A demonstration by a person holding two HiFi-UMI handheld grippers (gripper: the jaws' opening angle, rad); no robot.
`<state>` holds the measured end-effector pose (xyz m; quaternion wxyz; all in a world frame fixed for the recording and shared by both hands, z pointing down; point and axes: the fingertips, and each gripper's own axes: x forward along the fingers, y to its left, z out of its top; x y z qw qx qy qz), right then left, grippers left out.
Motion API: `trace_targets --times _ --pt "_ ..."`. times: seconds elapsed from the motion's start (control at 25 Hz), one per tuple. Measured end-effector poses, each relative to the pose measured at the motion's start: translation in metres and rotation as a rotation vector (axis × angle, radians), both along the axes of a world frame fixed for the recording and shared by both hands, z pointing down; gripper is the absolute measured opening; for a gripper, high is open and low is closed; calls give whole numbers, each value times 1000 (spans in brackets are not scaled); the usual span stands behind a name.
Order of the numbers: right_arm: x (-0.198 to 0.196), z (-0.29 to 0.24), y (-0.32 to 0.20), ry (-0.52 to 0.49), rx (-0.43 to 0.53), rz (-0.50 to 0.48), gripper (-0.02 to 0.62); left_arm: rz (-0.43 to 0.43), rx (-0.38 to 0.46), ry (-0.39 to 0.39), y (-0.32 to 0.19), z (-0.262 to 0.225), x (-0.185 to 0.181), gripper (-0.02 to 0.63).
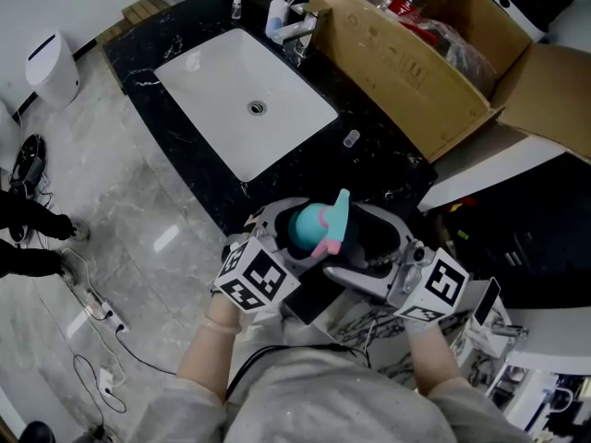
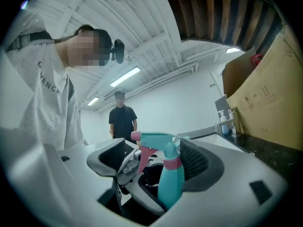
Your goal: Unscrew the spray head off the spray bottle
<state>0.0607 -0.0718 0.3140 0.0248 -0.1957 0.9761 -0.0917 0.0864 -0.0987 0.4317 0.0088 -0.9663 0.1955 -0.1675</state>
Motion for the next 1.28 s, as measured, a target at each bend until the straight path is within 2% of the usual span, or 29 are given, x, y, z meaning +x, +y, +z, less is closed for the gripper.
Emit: trace_targets --times 0.12,0.32,0.4,0.72,0.88,1.04,1.2,1.28 --pt "-2 3 -2 64 60 58 357 -5 0 1 0 0 1 360" --pt "-2 12 -1 144 136 182 277 -15 -3 1 1 1 0 360" --pt "5 14 0 157 133 210 245 -15 -5 -2 1 1 0 360" --pt "61 23 -9 182 67 361 213 -19 -9 -3 1 1 0 360" --pt "73 22 -24 171 50 439 192 -20 -12 -6 0 1 0 360" --pt "67 8 -6 119 76 408 171 -20 -17 -4 1 2 0 362" --pt "51 5 10 23 -7 327 157 -20 -16 1 -1 1 0 362" --pt "38 7 10 -10 -38 301 186 -21 -16 3 0 2 0 362"
